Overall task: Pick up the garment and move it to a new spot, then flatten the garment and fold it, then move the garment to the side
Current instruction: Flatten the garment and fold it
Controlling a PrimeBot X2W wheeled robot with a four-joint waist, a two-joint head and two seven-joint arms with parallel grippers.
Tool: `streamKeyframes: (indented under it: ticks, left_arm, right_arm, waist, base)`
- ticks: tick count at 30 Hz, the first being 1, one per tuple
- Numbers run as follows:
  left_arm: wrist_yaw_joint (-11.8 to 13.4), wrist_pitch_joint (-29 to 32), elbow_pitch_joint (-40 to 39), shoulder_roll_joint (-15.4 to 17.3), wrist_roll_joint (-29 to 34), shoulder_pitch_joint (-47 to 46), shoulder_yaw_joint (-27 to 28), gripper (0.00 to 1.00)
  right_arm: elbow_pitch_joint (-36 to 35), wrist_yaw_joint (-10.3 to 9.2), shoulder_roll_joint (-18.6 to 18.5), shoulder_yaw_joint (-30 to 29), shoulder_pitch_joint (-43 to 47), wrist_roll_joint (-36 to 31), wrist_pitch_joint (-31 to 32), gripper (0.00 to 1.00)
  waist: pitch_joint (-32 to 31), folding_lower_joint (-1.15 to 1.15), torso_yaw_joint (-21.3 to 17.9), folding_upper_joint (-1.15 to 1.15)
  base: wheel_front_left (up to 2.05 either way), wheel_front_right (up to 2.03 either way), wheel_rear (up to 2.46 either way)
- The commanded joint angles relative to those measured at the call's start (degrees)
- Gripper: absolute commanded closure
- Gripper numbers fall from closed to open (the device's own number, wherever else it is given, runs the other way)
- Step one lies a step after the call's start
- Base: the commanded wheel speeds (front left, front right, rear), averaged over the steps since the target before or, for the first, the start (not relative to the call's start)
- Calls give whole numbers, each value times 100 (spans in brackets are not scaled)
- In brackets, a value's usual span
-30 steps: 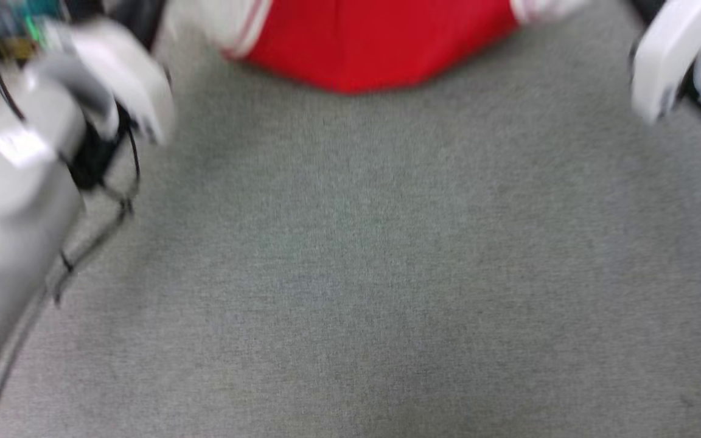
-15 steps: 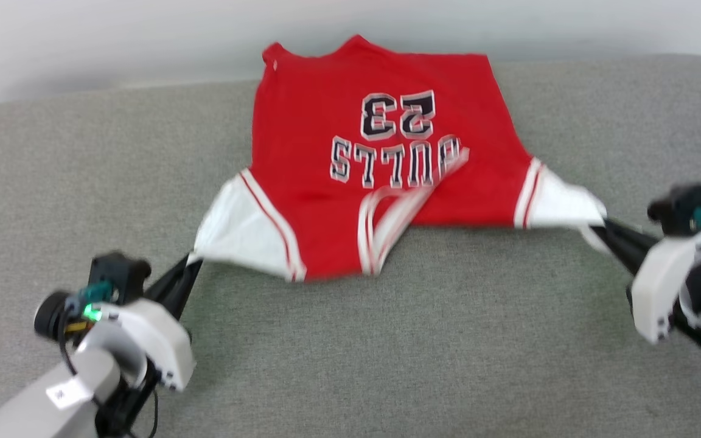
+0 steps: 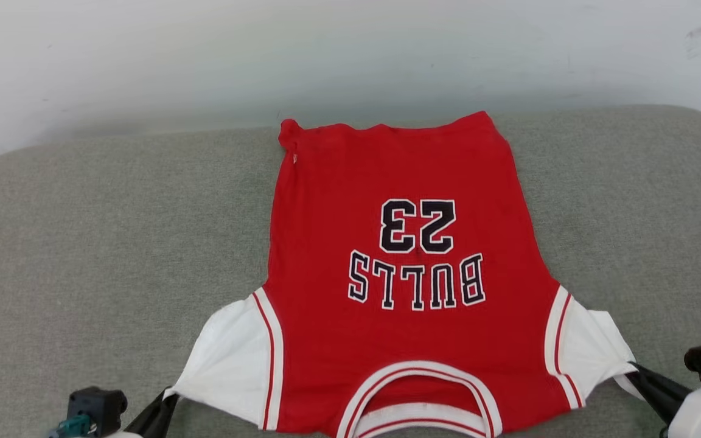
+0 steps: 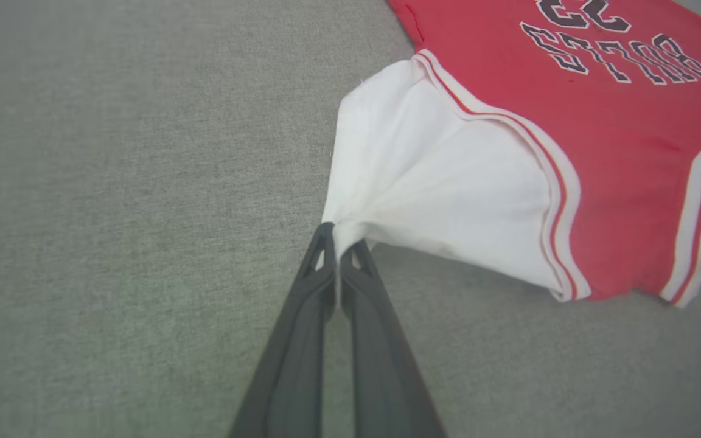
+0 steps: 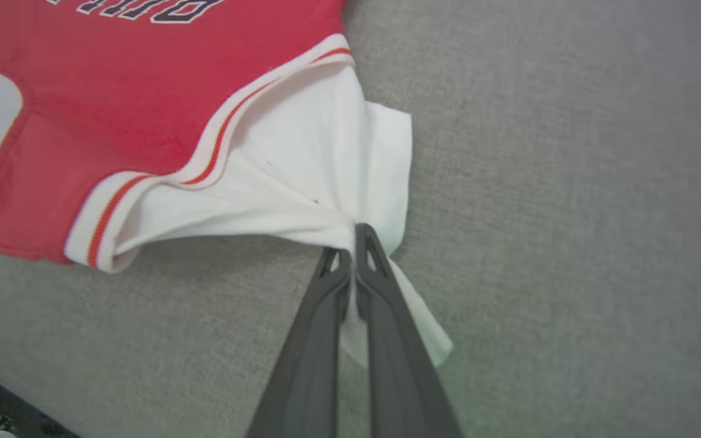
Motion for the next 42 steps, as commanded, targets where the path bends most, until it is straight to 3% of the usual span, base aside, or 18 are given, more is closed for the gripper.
streamKeyframes:
  ticks: [1,10,11,12,20,21,23,28,32,36,42]
  left_arm:
    - [82,-13,-87,67,-27,198,139,100]
    - [273,-13,-521,44,293,681,334,100]
    - [286,-14,-560,16,328,667,348,100]
    - [280,-14,-588,10,378,657,336,100]
    - [601,-5,-909,15,889,350,264,100]
    - [692,5,-1092,26,1021,229,276,100]
    - [741,7,-1204,37,1108,128,296,100]
    - [821,3,-1434,-15,1342,-174,369,100]
    - [847,-2,-1576,-93,1507,-403,431,100]
    - [888,-7,-1697,-170,1673,-604,535,100]
    - [887,-11,-1898,-299,1870,-836,702,100]
  right_arm:
    - [-7,-8,-84,-150,219,-84,25,100]
    - [-415,-9,78,-1018,868,-462,385,100]
    - [-464,-8,95,-1128,859,-531,429,53]
    - [-531,-9,95,-1252,826,-604,470,0]
    - [-1433,-6,-320,-2561,197,-1137,1046,0]
    - [-1925,-7,-501,-3077,-324,-1305,1437,0]
    - [-2215,-7,-541,-3334,-709,-1339,1783,0]
    - [-2647,-7,-684,-3312,-1898,-1216,3182,0]
    - [-2516,-6,-698,-2931,-2973,-799,4943,0]
    - [-2036,-6,-454,-2790,-3966,-574,6559,0]
    - [-1109,-6,270,-3024,-5044,-1050,7859,0]
  waist:
    - [-12,2,-14,0]
    - [56,2,31,0]
    - [65,2,30,0]
    - [71,2,31,0]
    - [286,2,91,0]
    - [494,2,176,0]
    - [690,2,259,0]
    - [1297,2,507,0]
    - [1799,2,710,0]
    - [2257,2,926,0]
    - [2897,2,1215,0]
  base:
    - [0,0,0]
    - [0,0,0]
    - [0,0,0]
    - [0,0,0]
    - [0,0,0]
    - [0,0,0]
    - [0,0,0]
    - [0,0,0]
    - [0,0,0]
    - [0,0,0]
    - [0,0,0]
